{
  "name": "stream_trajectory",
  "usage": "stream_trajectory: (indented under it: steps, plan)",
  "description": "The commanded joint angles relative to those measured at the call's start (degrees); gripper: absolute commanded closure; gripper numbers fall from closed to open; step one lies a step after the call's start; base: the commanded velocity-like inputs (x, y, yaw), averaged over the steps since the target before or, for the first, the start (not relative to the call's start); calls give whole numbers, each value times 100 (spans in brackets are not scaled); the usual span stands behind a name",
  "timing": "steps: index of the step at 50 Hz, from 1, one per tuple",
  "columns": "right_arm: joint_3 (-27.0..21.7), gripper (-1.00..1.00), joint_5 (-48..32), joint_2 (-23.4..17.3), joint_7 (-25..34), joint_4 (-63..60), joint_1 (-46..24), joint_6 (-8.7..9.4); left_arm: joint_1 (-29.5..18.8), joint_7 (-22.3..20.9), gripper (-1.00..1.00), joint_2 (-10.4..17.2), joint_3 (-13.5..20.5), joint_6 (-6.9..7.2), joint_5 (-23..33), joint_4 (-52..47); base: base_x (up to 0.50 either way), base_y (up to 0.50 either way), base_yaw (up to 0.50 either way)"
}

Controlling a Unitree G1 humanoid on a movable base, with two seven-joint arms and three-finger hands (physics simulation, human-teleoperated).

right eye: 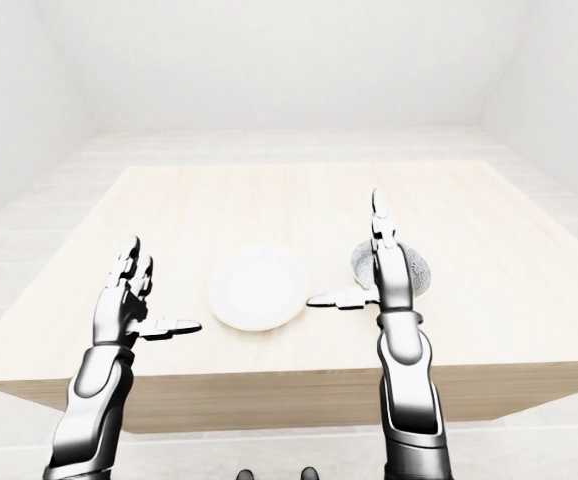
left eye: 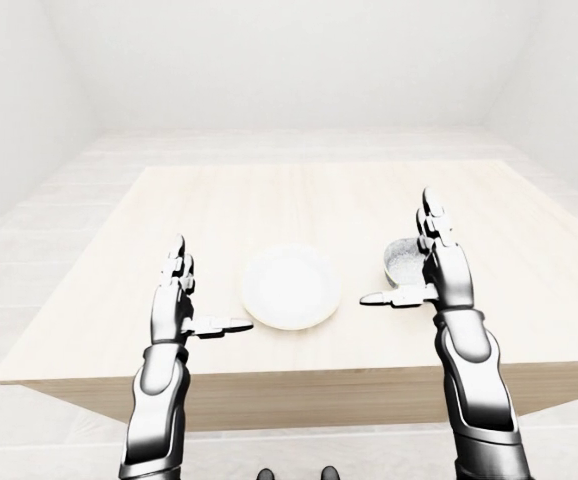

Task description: Put the bowl on the plate.

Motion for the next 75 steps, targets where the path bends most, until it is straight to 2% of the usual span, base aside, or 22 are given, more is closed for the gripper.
stream_trajectory:
  steps: [1,5,11,15,19,22,25,46,53,63,71,75]
  plan:
    - [-36,-100,-881,-240,-115,281,-453,0,-31,-30,-100,45,84,66,10,-53,0,0,0]
    - [10,-100,-1302,-293,-288,614,-591,0,-28,-45,-100,50,103,54,8,-54,0,0,0]
    - [122,-100,-2145,-327,-585,1004,-624,0,-14,-73,-100,55,117,-65,40,44,0,0,0]
    - [86,-100,-2427,-322,-723,1038,-678,0,-36,-104,-100,70,163,-29,-23,65,0,0,0]
    - [35,-100,-2819,-391,-887,1150,-781,0,-4,-99,-100,67,162,-116,7,102,0,0,0]
    - [-5,-100,-3005,-430,-987,1117,-733,0,58,-165,-100,69,166,-77,-41,32,0,0,0]
    - [-34,-100,-3314,-461,-1244,1103,-691,0,39,-230,-100,92,205,-101,-84,94,0,0,0]
    - [-34,-100,-4253,-561,-1159,1255,-572,0,-5,-161,-100,55,165,-148,-37,107,0,0,0]
    - [-30,-100,-4622,-571,-881,1093,-562,0,-29,-154,-100,69,153,-101,-9,78,0,0,0]
    - [39,-100,-5227,-694,-689,1738,-777,0,-47,-168,-100,97,194,27,-35,-43,0,0,0]
    - [-34,-100,-5298,-772,-604,1860,-934,0,-57,-155,-100,90,204,8,-16,-15,0,0,0]
    - [-3,-100,-5386,-777,-635,2030,-937,0,-45,-128,-100,71,181,-47,20,11,0,0,0]
